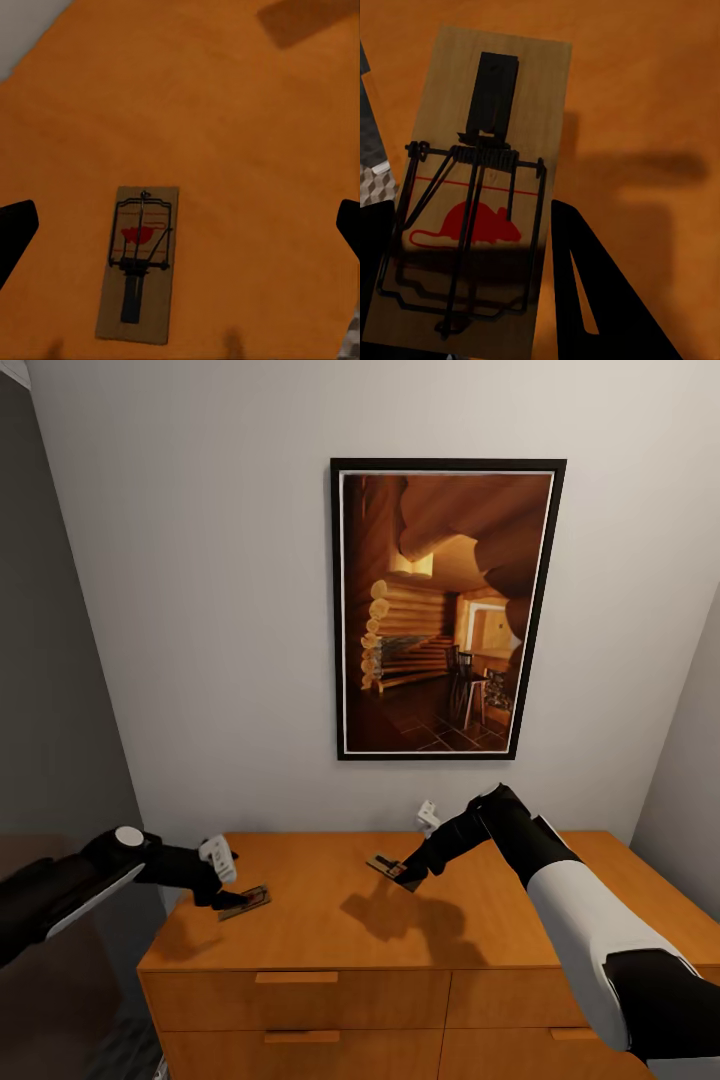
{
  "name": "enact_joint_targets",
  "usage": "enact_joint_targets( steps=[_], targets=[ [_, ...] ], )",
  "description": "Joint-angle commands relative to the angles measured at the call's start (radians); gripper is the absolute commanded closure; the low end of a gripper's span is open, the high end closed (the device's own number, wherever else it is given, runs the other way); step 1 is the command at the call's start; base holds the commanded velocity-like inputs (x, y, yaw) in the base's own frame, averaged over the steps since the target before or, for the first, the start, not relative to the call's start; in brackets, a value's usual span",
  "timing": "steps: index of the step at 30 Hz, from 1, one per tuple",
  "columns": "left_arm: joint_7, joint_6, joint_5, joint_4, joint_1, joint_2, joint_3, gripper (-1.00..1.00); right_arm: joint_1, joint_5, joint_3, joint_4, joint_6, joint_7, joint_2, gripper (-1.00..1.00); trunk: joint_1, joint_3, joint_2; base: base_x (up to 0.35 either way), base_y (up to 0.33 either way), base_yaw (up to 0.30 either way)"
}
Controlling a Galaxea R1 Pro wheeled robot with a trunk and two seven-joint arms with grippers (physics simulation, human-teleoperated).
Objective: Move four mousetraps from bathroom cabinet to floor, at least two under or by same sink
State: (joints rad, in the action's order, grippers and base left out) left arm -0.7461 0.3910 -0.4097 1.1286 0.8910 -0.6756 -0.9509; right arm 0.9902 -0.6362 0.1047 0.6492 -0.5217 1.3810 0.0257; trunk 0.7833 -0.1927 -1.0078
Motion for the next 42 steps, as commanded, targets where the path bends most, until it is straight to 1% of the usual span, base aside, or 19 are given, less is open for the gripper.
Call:
enact_joint_targets(
  steps=[1, 4, 10, 28, 33, 38, 42],
  targets=[
    [0.001, 0.009, -0.004, 0.001, 0.002, 0.004, -0.006, -1.00, 0.001, -0.001, 0.003, 0.001, -0.016, 0.005, 0.000, 1.00, 0.000, -0.002, -0.001, 0.000, 0.000, 0.000],
    [0.001, 0.010, 0.000, 0.003, 0.002, 0.008, -0.008, -1.00, 0.001, 0.000, 0.003, 0.000, -0.017, 0.003, 0.000, 1.00, 0.000, -0.002, -0.001, 0.000, 0.000, 0.000],
    [0.001, 0.010, 0.003, 0.003, 0.002, 0.005, -0.007, -1.00, 0.001, -0.002, 0.003, 0.000, -0.017, 0.002, 0.000, 1.00, 0.000, -0.002, -0.001, 0.000, 0.000, 0.000],
    [0.002, 0.014, 0.003, 0.004, 0.002, 0.009, -0.006, -1.00, 0.001, 0.001, -0.001, 0.000, -0.018, -0.009, 0.000, 1.00, 0.000, -0.002, -0.001, 0.000, 0.000, 0.000],
    [0.003, 0.016, 0.003, 0.004, 0.002, 0.010, -0.006, -1.00, 0.001, -0.003, 0.001, 0.000, -0.017, -0.055, -0.001, 1.00, 0.000, -0.002, -0.001, 0.000, 0.000, 0.000],
    [0.004, 0.017, 0.004, 0.004, 0.002, 0.010, -0.006, -1.00, 0.001, -0.012, 0.005, 0.000, -0.019, -0.131, -0.006, 1.00, 0.000, -0.002, -0.001, 0.000, 0.000, 0.000],
    [0.005, 0.018, 0.005, 0.004, 0.002, 0.010, -0.006, -1.00, 0.001, -0.012, 0.005, 0.000, -0.019, -0.153, -0.007, 1.00, 0.000, -0.002, -0.001, 0.000, 0.000, 0.000]
  ],
)
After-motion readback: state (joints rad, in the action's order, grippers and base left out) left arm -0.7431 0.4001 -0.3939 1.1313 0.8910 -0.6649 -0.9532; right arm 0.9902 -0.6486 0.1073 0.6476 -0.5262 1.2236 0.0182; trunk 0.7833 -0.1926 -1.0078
